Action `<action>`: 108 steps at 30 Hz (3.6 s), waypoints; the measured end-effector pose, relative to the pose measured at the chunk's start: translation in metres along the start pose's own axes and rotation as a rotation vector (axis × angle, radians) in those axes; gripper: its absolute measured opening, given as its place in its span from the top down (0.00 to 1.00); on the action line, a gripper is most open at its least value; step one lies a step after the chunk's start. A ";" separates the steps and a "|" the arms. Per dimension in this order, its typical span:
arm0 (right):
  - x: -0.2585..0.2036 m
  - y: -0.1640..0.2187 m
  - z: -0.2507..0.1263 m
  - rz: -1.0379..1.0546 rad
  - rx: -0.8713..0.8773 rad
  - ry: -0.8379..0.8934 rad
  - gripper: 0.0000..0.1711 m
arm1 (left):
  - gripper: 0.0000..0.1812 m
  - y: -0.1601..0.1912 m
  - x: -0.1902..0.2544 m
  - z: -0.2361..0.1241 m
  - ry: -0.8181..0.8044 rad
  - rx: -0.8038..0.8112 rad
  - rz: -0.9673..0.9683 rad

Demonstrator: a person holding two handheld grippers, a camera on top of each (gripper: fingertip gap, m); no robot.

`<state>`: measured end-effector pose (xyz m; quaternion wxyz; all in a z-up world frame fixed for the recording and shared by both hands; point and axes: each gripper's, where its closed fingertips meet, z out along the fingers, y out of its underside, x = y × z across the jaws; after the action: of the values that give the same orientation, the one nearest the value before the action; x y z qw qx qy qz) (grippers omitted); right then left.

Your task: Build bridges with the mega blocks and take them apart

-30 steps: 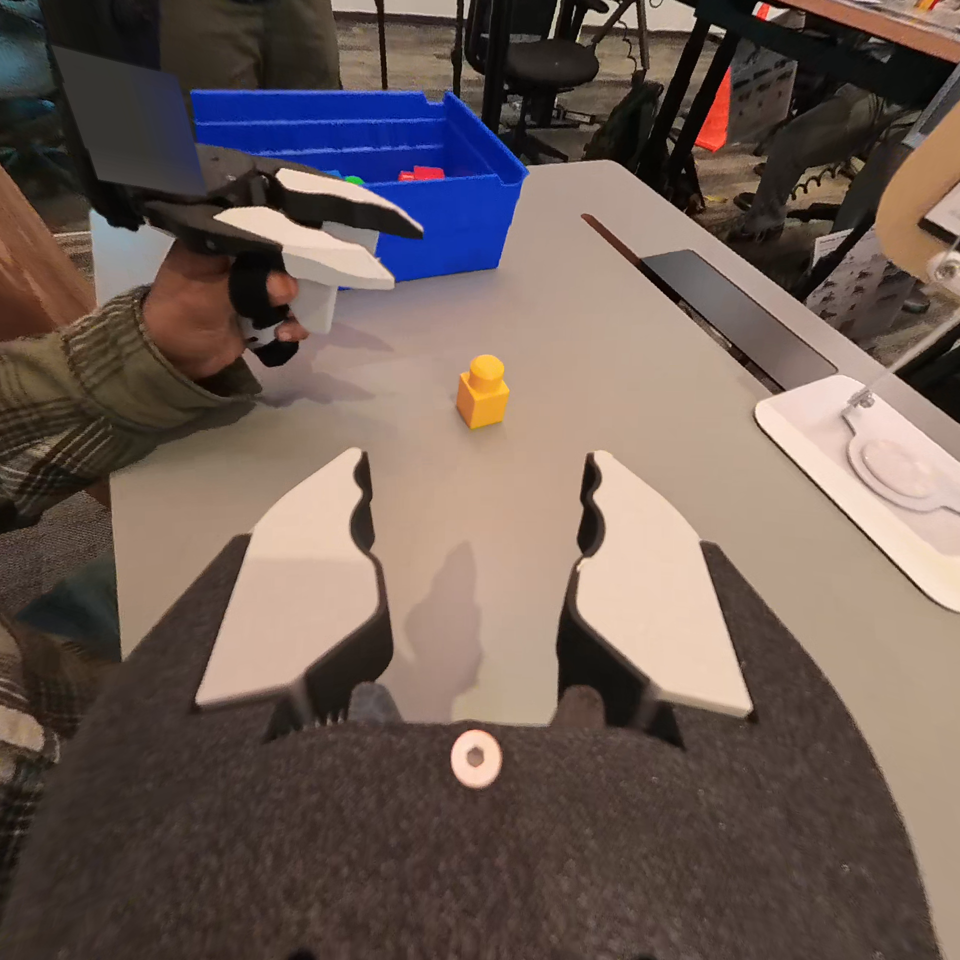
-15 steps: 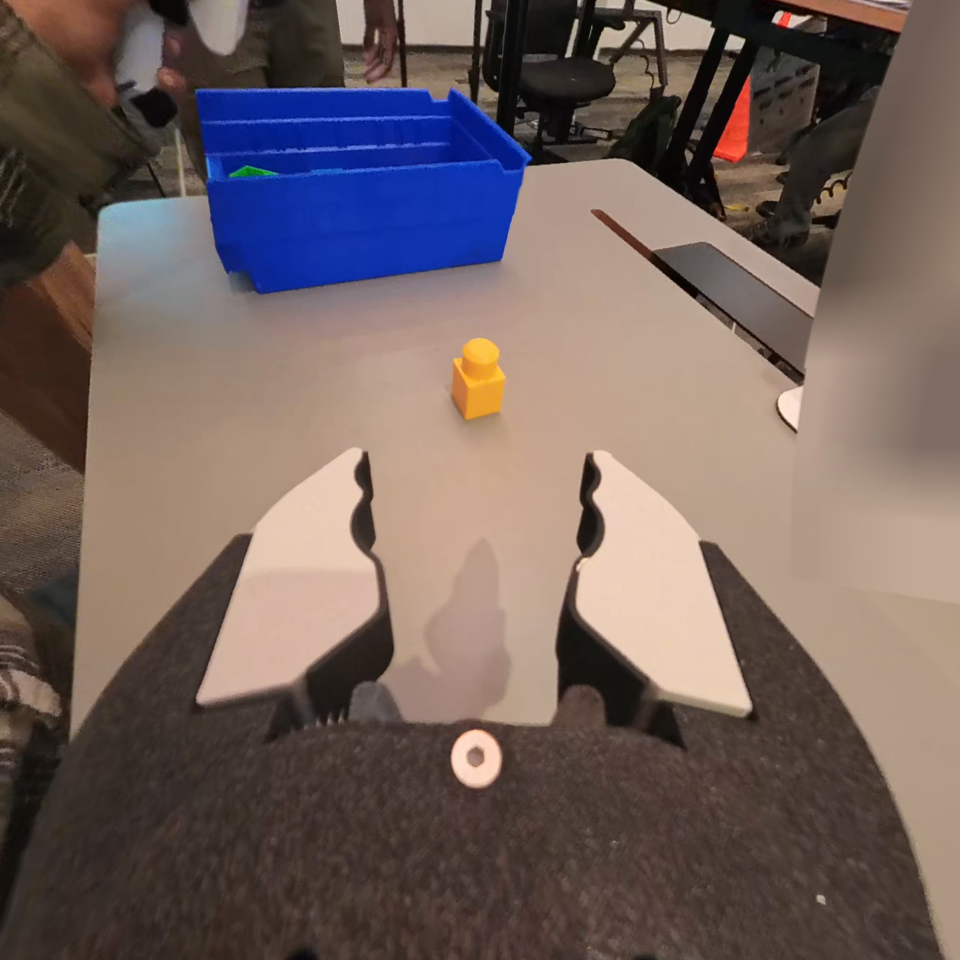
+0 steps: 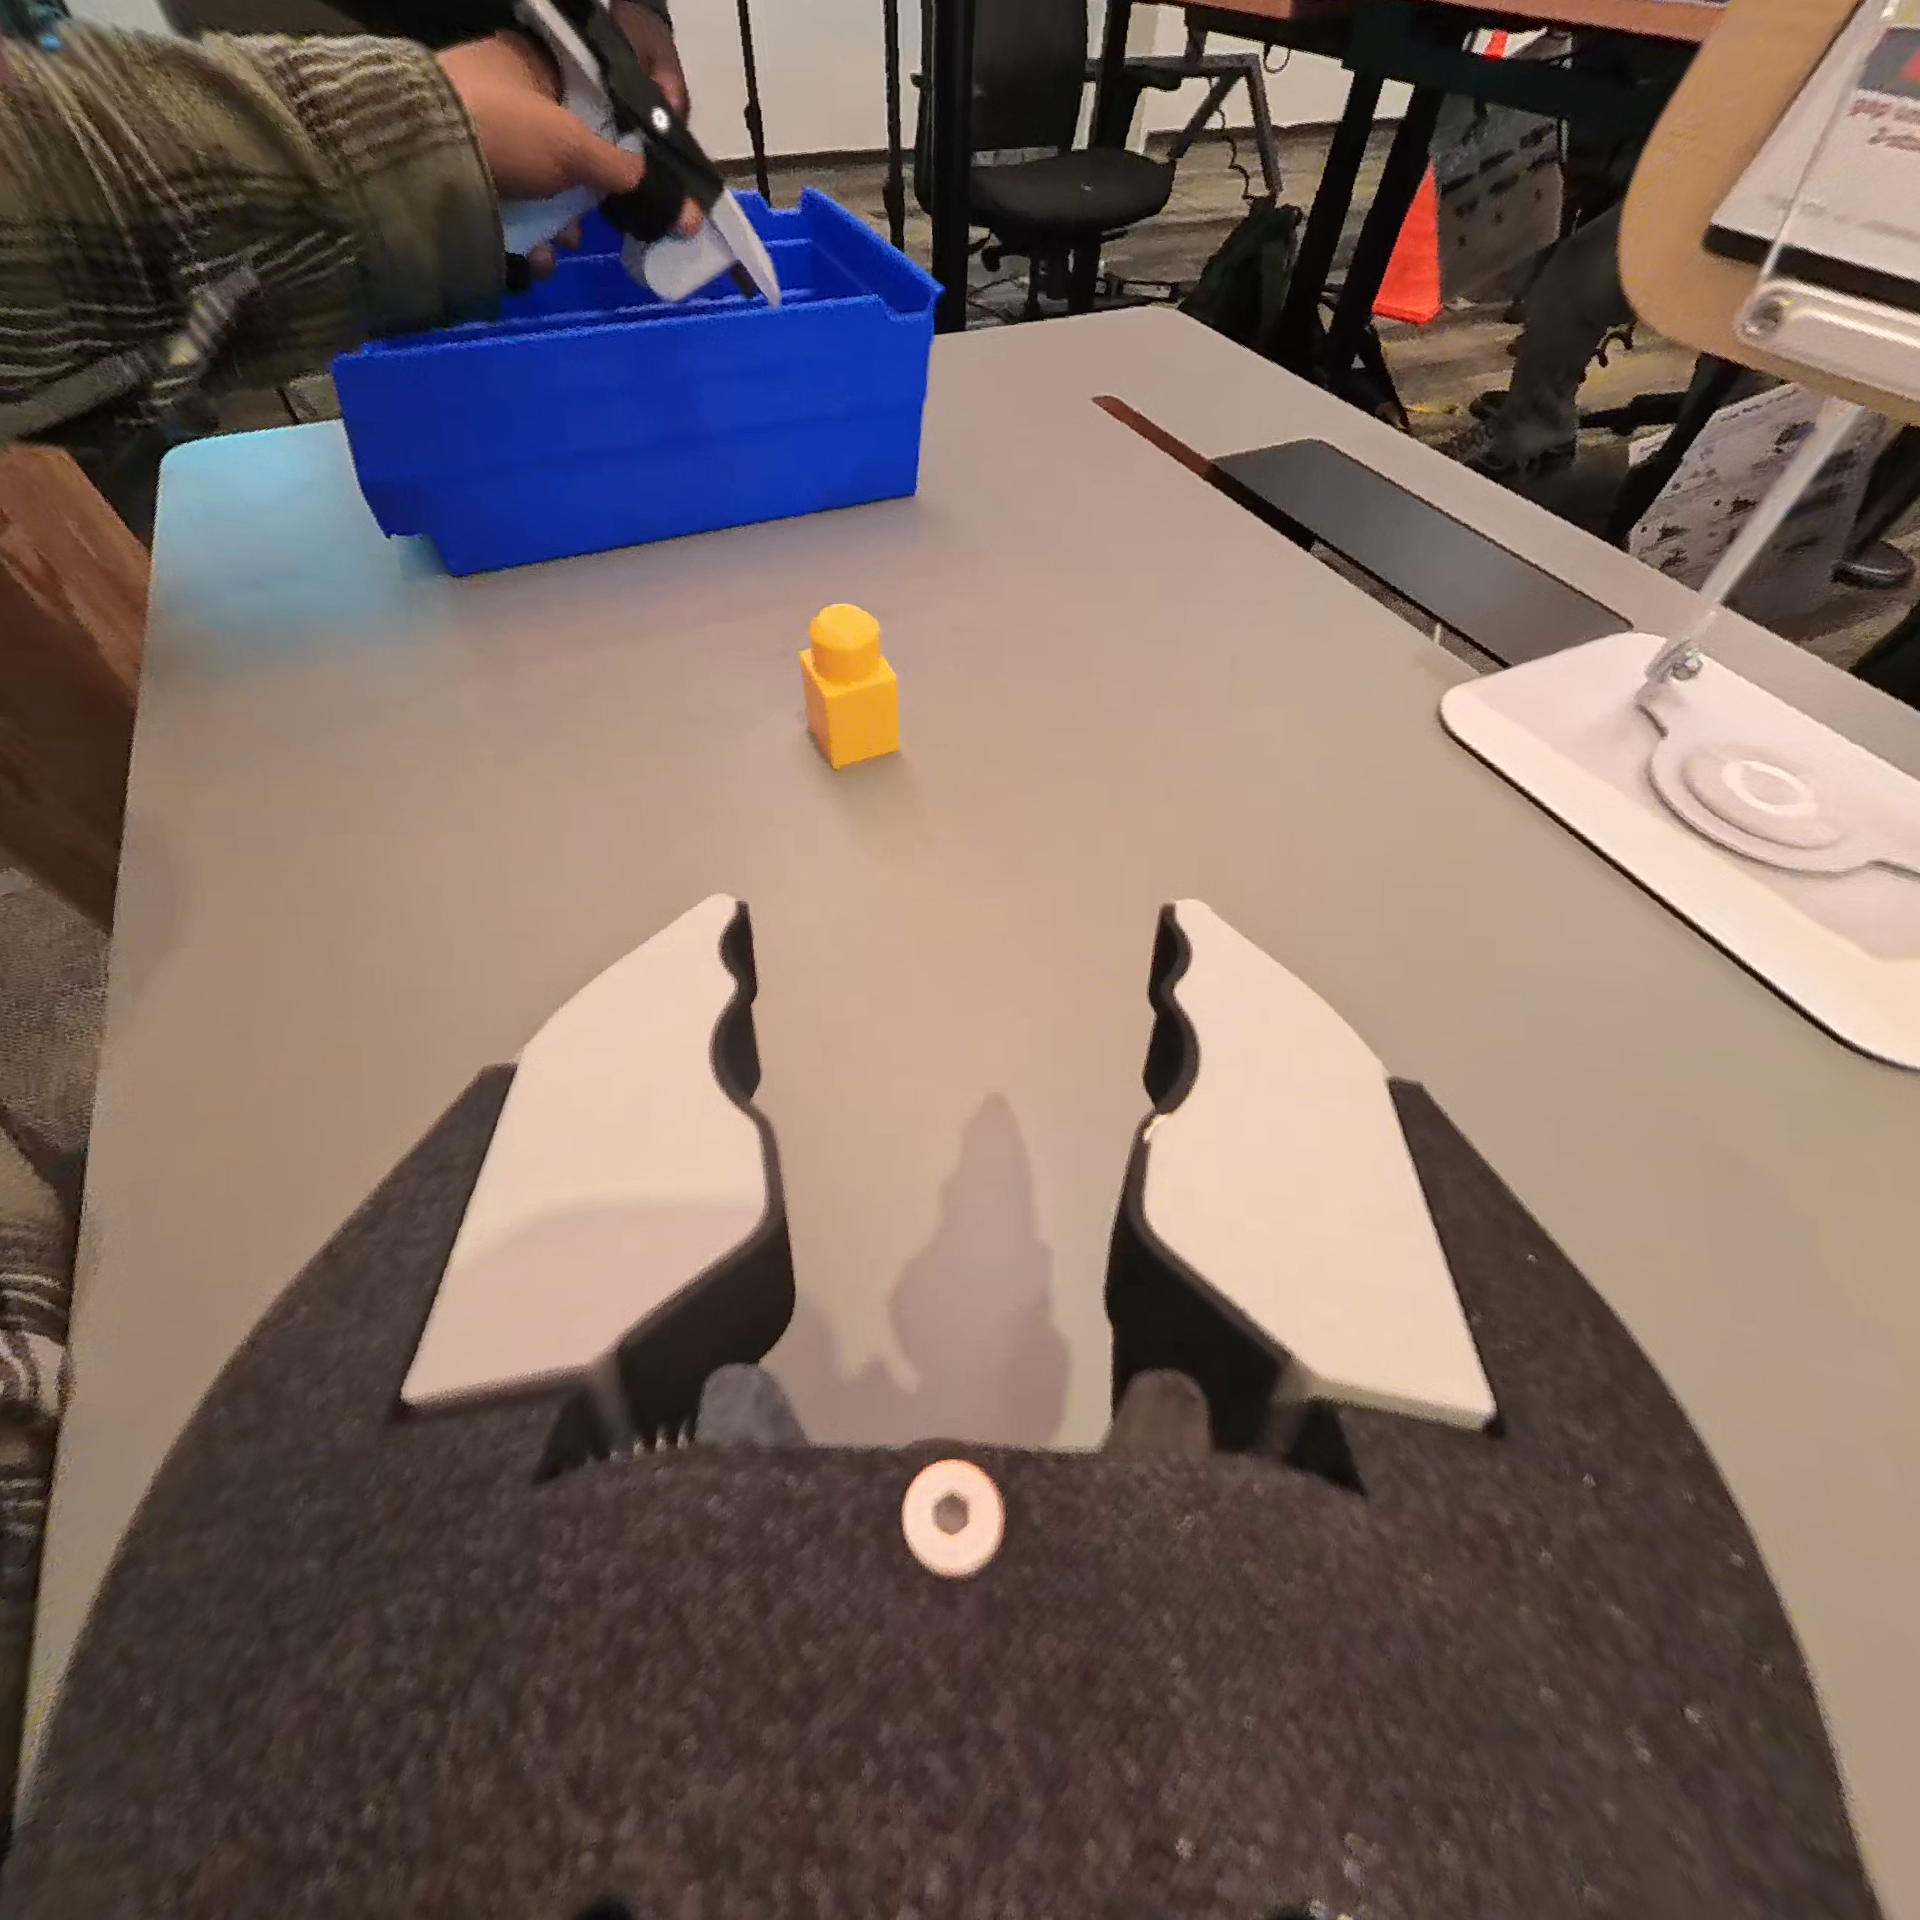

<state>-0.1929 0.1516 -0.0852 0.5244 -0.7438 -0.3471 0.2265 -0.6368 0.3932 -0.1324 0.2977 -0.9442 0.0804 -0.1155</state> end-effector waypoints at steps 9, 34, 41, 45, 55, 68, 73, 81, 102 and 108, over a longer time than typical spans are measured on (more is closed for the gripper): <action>0.012 0.005 -0.011 0.015 0.020 -0.017 0.58 | 0.76 0.016 -0.008 0.027 -0.066 -0.203 -0.041; 0.007 0.003 -0.021 -0.011 0.022 -0.010 0.58 | 0.79 0.027 -0.020 0.009 -0.035 -0.498 0.092; 0.008 0.003 -0.026 -0.026 0.014 0.010 0.58 | 0.84 0.022 -0.020 0.027 -0.092 -0.568 0.084; 0.011 0.004 -0.029 -0.021 0.014 0.016 0.58 | 0.83 0.025 -0.022 0.030 -0.121 -0.600 0.093; 0.011 0.004 -0.025 -0.020 0.019 0.005 0.58 | 0.82 0.033 -0.026 0.015 -0.162 -0.619 0.046; 0.005 0.000 -0.032 -0.024 0.036 0.002 0.58 | 0.74 0.044 -0.018 0.014 -0.084 -0.557 -0.139; 0.001 -0.002 -0.034 -0.031 0.047 -0.003 0.58 | 0.76 0.058 -0.019 0.025 -0.096 -0.585 -0.160; -0.003 0.000 -0.048 -0.034 0.064 0.013 0.60 | 0.77 0.047 -0.016 0.023 -0.043 -0.469 -0.047; -0.024 0.007 -0.054 -0.059 0.030 0.022 0.60 | 0.77 0.116 -0.009 -0.012 0.146 -0.820 0.813; -0.027 0.005 -0.050 -0.075 0.007 0.023 0.59 | 0.75 0.108 -0.011 -0.016 0.104 -0.857 0.764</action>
<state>-0.1743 0.0993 -0.0731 0.5392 -0.7308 -0.3679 0.1995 -0.6601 0.2996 -0.1842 -0.0953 -0.8776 0.4698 -0.0029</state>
